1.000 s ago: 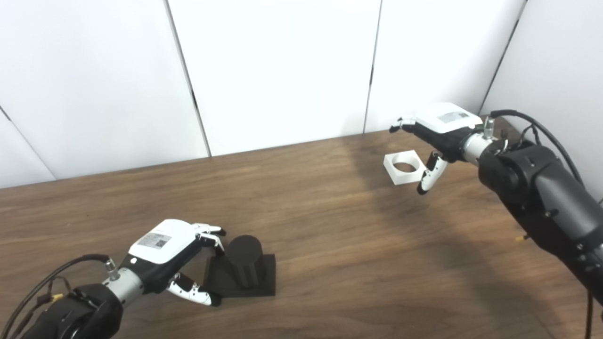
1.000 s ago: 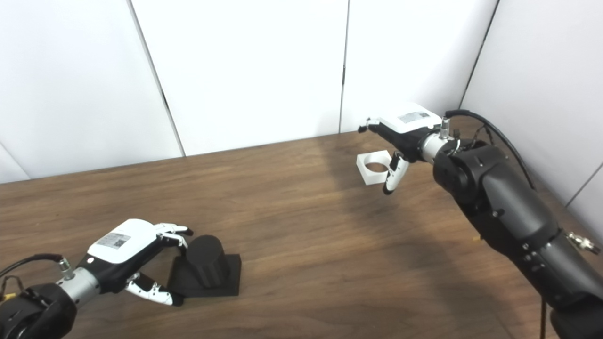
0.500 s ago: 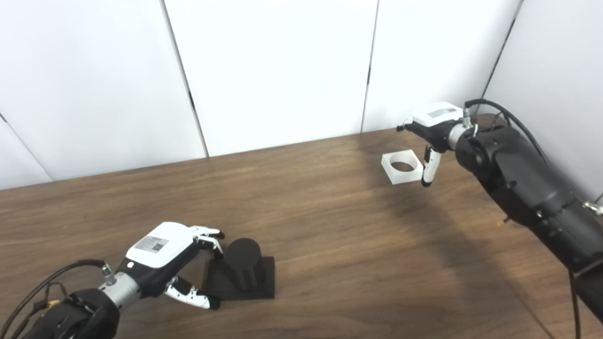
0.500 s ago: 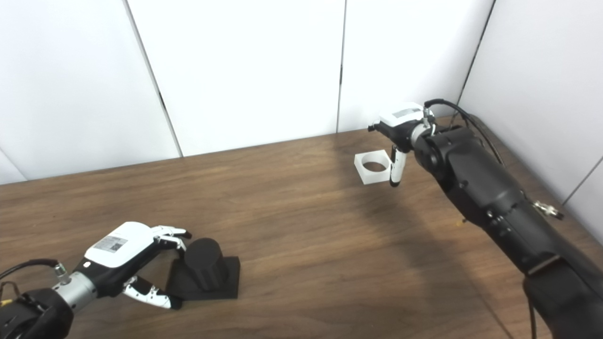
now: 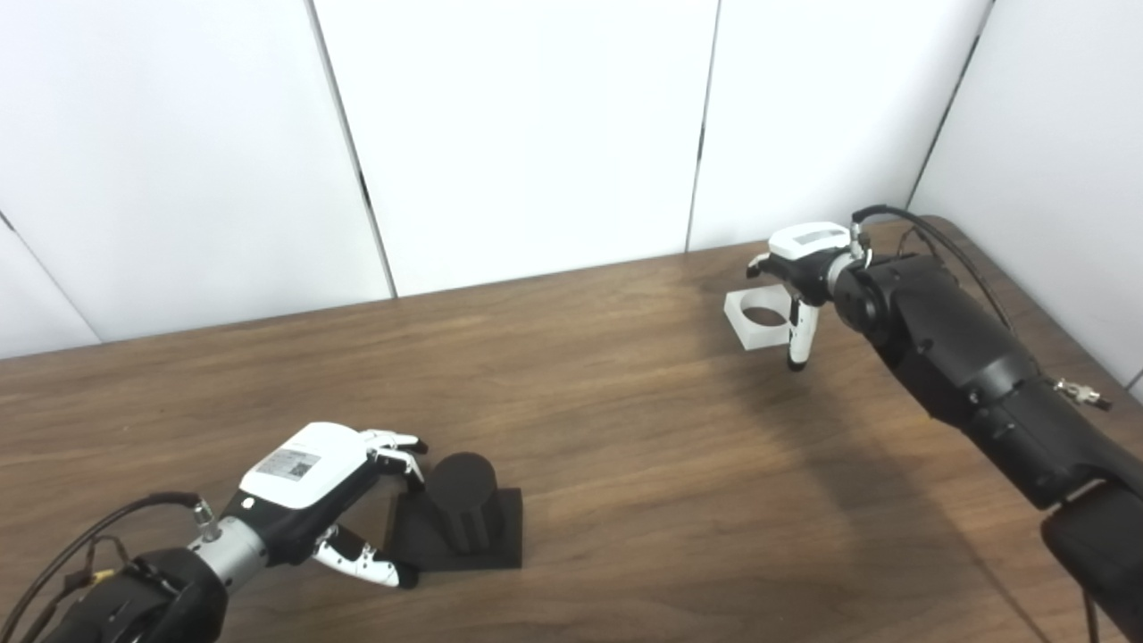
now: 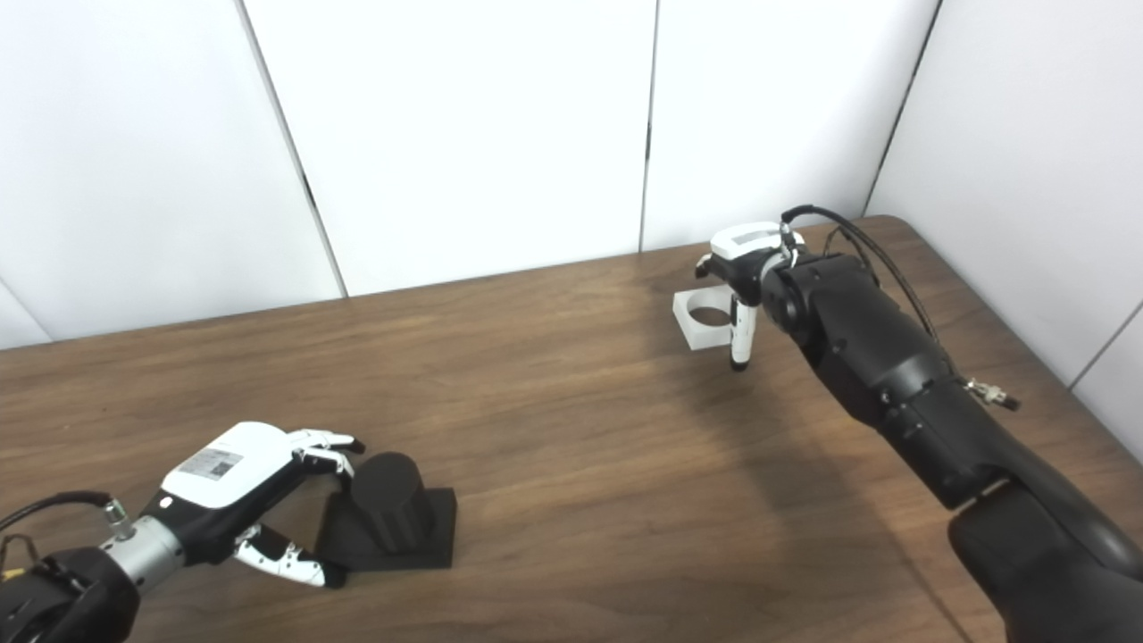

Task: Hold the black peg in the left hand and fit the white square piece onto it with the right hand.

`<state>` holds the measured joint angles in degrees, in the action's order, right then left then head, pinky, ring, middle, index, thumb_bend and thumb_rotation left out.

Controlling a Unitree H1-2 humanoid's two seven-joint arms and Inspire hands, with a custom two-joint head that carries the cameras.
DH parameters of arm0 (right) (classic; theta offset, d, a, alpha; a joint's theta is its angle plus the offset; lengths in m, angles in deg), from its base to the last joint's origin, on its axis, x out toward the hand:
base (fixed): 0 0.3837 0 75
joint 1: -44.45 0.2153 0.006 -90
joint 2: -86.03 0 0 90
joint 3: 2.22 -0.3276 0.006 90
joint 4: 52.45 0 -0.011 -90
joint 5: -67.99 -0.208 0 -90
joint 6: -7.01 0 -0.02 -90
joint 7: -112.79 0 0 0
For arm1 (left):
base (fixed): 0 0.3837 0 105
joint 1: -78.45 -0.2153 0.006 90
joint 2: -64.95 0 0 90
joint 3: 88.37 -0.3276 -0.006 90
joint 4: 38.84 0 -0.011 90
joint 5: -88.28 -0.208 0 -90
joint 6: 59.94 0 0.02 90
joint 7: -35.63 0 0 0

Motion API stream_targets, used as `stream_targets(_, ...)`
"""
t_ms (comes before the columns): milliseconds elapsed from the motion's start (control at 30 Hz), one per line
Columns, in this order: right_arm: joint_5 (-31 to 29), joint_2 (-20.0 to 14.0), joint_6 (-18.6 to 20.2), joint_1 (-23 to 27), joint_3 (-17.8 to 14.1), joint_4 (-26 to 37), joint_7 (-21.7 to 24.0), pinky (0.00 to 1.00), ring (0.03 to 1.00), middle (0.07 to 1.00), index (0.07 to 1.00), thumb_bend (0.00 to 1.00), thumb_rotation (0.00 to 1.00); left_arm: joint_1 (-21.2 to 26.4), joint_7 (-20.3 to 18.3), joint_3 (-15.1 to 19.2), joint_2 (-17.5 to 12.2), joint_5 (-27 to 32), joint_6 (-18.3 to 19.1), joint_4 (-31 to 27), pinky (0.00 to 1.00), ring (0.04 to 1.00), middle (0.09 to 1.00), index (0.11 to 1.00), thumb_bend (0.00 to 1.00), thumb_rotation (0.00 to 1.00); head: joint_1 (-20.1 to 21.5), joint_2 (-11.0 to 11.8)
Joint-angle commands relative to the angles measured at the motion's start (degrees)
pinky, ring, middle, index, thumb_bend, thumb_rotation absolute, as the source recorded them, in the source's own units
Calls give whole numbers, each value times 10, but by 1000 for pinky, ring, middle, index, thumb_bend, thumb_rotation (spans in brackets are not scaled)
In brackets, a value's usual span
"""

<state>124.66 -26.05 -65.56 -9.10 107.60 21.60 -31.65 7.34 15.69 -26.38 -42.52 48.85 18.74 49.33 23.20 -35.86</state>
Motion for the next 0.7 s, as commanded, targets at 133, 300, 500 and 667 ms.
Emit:
stream_targets(133,0,-9,-5,41,4,-13,-24,702,878,918,879,844,114,-27,-37,-17,-9,-10,-11,5,711,869,866,489,524,59,-6,-4)
stream_targets(300,-6,-3,-8,40,6,-37,-47,676,867,907,859,827,115,-29,-41,-13,-11,-7,-7,0,714,867,864,489,524,59,-6,-5)
stream_targets(500,-18,0,-19,33,5,-57,-89,657,840,877,812,776,134,-31,-45,-11,-12,-5,-7,-3,721,873,869,489,524,59,-6,-7)
stream_targets(667,-27,-3,-42,28,6,-82,-142,631,788,826,722,749,91,-32,-50,-10,-11,-3,-1,-7,723,876,872,489,524,59,-6,-7)
